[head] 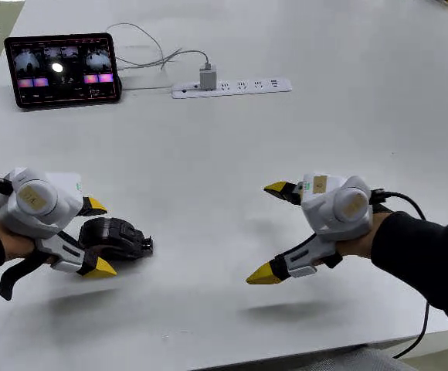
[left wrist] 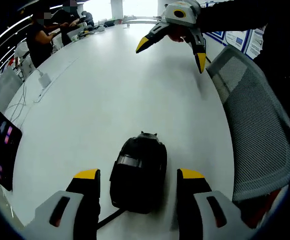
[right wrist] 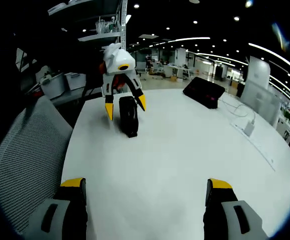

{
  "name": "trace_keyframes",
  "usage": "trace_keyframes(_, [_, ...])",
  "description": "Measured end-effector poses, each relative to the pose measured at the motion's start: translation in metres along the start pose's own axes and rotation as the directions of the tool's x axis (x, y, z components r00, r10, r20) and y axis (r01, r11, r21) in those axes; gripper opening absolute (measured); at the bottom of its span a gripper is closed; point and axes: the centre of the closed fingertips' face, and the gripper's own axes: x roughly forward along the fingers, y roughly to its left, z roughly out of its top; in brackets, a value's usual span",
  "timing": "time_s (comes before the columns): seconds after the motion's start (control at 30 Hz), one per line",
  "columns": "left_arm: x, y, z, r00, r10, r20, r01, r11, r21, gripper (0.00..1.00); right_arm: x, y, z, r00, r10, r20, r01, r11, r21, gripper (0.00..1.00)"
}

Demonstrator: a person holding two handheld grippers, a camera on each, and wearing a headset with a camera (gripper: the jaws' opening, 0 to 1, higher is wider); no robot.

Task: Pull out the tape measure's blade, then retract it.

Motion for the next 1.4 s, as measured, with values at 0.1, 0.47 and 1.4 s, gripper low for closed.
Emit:
trace_keyframes(0.1, [0.001, 0.0, 0.002, 1.0, -0.001, 0.001, 0.001, 1.0, 0.0, 0.54, 0.012, 0.001, 0.007, 0.9999, 0.016, -0.004, -0.016, 1.0, -0.009, 0.99])
trace_keyframes(0.47, [0.004, 0.004, -0.005, 0.9983, -0.014, -0.056, 0.013, 1.0, -0.001, 0.34, 0.054, 0.009, 0.03, 0.9972, 0.073, -0.018, -0.073, 0.997, -0.038, 0.92])
trace_keyframes(1.4, [0.006, 0.002, -0.007, 0.9947, -0.015, -0.101, 0.012, 1.0, -0.028, 0.33, 0.13, 0.02, 0.055, 0.9888, 0.13, -0.073, -0.137, 0.986, -0.099, 0.4])
